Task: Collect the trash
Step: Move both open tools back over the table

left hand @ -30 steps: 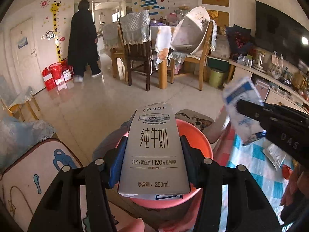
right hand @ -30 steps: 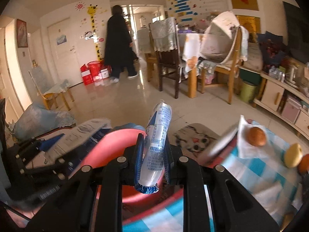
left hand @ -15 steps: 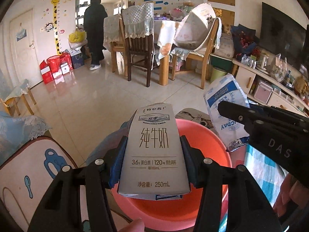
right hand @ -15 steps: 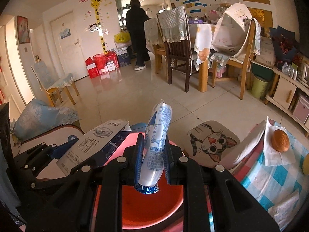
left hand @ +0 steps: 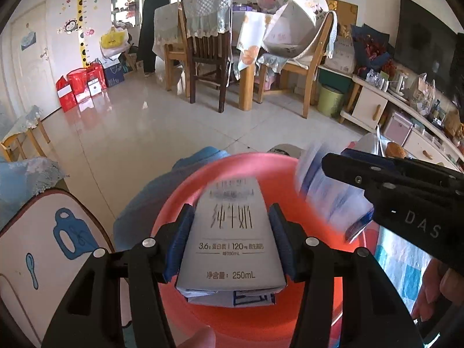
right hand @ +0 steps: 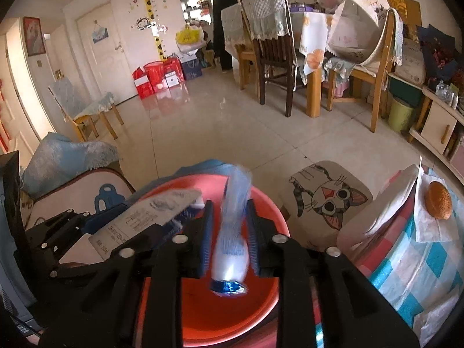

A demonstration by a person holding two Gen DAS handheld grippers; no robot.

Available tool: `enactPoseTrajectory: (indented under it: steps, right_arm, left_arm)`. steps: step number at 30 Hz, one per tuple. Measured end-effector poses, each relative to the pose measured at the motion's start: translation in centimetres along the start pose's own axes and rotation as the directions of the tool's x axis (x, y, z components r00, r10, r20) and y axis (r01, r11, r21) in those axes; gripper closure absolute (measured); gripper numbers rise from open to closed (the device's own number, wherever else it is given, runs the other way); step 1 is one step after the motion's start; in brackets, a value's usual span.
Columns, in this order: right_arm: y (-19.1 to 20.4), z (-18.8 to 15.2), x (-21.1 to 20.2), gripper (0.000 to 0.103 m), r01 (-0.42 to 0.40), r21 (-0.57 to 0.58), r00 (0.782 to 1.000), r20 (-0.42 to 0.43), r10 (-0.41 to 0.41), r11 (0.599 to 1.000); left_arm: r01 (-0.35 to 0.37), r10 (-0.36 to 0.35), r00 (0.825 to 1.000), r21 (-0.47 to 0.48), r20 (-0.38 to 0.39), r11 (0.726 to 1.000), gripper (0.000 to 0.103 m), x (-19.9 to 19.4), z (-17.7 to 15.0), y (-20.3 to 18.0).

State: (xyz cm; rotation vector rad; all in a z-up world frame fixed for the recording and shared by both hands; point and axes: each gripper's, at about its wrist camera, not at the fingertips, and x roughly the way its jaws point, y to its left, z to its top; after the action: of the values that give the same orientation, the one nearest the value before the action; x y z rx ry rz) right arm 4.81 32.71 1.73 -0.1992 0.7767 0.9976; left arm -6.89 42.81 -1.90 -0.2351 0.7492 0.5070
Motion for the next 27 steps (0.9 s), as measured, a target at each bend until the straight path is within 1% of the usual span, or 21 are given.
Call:
enactPoseTrajectory:
  steps: [3,8,11,12,13,14,16,18,20,22,24,25,27]
  right_arm:
    - [-0.1,-0.3,0.1,0.059,-0.002,0.006,1.000,-0.003,0.002,1.000]
    - [-0.8,-0.7,-0.8,0.055,0.001,0.030,1.000,0.009,-0.001,1.000]
    - [-1.7,-1.0,-2.7,0.050,0.004,0.055,0.999,0.033,-0.006,0.998]
    - [-2.1,-1.3,-3.7,0.046,0.012,0.064,0.999,0.045,-0.015,0.998]
    - [-2.5,-1.6,-4.8,0.045,0.022,0.072,0.998,0.056,-0.026,0.997]
    - [-2.9,-2.0,-5.7,0.044,0.031,0.080,0.997,0.064,-0.036,0.996]
    - [-4.3,-3.5,-8.8,0.038,0.064,0.104,0.993,0.089,-0.073,0.993]
    - [-5.8,-5.0,-11.5,0.035,0.111,0.127,0.987,0.103,-0.124,0.986]
    - [-8.0,-7.5,-15.3,0.032,0.178,0.170,0.973,0.117,-0.199,0.969]
    - [-9.7,-9.8,-18.4,0.026,0.229,0.208,0.959,0.119,-0.257,0.951]
    - [-11.9,-13.0,-22.7,0.023,0.311,0.254,0.931,0.114,-0.348,0.916]
    - [-12.6,-14.1,-24.1,0.020,0.335,0.267,0.920,0.112,-0.375,0.904]
    - [-14.4,-17.3,-27.8,0.014,0.404,0.300,0.888,0.098,-0.450,0.864]
  left_arm:
    - [-0.016,0.016,1.000,-0.001,0.002,1.000,0.048,0.2,-0.1,0.1]
    - [-0.022,0.022,1.000,-0.004,0.009,1.000,0.048,-0.3,0.1,0.1]
    - [-0.023,0.023,1.000,-0.005,0.020,1.000,0.048,-1.2,0.6,0.0]
    - [-0.021,0.022,0.999,-0.003,0.025,1.000,0.048,-1.7,0.7,-0.2]
    - [-0.019,0.019,0.999,-0.002,0.029,1.000,0.046,-2.1,0.8,-0.2]
    - [-0.016,0.016,0.999,0.000,0.036,1.000,0.039,-2.6,0.9,-0.5]
    - [-0.006,0.006,0.999,0.007,0.053,1.000,0.030,-3.9,1.0,-1.2]
    - [0.017,-0.019,0.996,0.029,0.083,0.999,0.030,-5.4,1.0,-2.6]
    - [0.044,-0.050,0.994,0.058,0.097,0.997,0.026,-6.7,0.9,-4.6]
    - [0.075,-0.084,0.991,0.088,0.106,0.993,0.022,-7.8,0.6,-6.9]
    - [0.107,-0.124,0.986,0.144,0.109,0.984,0.018,-8.9,0.0,-10.2]
    - [0.122,-0.142,0.984,0.170,0.109,0.978,0.014,-9.4,-0.4,-11.8]
    - [0.160,-0.186,0.977,0.223,0.102,0.962,0.012,-10.4,-1.4,-15.5]
